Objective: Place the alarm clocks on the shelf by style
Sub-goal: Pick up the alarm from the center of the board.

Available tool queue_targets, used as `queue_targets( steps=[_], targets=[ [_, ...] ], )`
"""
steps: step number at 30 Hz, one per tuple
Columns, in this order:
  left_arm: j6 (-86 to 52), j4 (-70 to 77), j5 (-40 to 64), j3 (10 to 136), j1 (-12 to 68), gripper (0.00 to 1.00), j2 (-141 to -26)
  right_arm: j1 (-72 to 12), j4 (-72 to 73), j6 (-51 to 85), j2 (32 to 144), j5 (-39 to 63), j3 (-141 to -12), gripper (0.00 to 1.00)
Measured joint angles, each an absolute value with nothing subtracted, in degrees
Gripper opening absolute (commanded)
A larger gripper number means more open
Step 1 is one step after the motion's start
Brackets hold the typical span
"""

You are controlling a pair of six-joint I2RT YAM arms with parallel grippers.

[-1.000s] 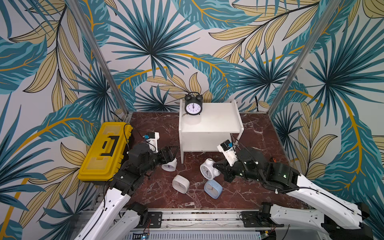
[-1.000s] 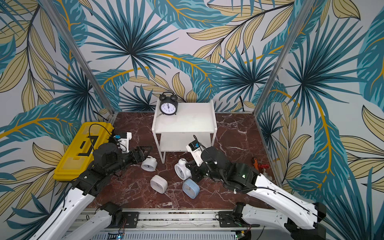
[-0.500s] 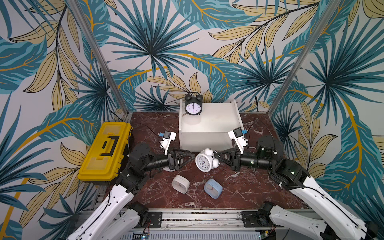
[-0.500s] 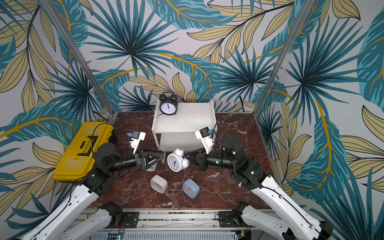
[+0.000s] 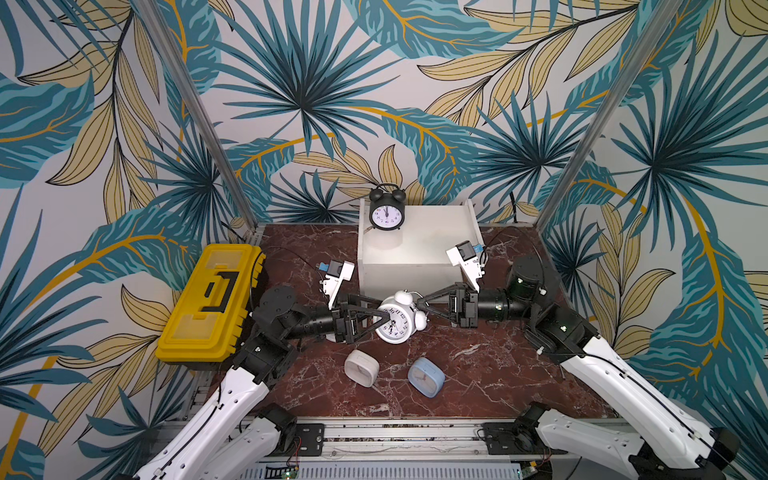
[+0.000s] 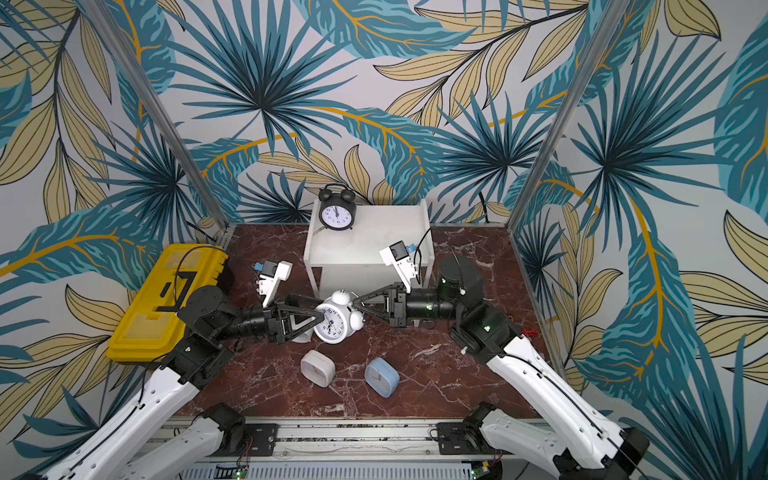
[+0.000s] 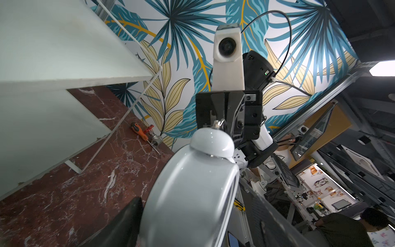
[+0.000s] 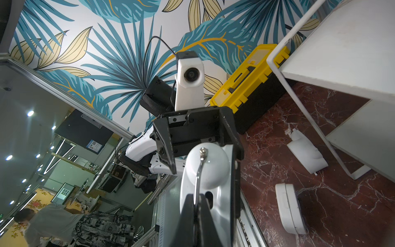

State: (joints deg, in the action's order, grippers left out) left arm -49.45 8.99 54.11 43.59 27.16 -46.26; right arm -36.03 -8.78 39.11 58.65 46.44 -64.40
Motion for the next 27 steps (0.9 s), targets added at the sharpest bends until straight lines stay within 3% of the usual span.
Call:
queue_targets(
  steps=[8, 20, 23, 26, 27],
  targets=[
    [-52.0, 12.7, 55.9, 44.2, 26.9, 0.64, -47.7, -34.9, -7.0, 40.9, 60.0, 48.2, -64.4, 0.0],
    [-52.2, 14.0, 55.9, 44.4, 26.8, 0.27, -48.6, -34.5, -7.1, 40.7, 60.9, 48.3, -65.1, 0.0],
    [-53.2, 15.2, 54.6, 44.4, 26.8, 0.23, -48.6, -34.5, -7.2, 40.5, 61.0, 47.5, -65.6, 0.16],
    [-55.2, 18.9, 52.0, 43.6, 26.9, 0.21, -48.6, -34.5, -7.2, 40.3, 60.9, 44.9, -66.2, 0.48],
    [-55.9, 20.4, 50.9, 43.1, 26.9, 0.19, -48.6, -34.5, -7.2, 40.1, 60.8, 43.7, -66.3, 0.51]
  ],
)
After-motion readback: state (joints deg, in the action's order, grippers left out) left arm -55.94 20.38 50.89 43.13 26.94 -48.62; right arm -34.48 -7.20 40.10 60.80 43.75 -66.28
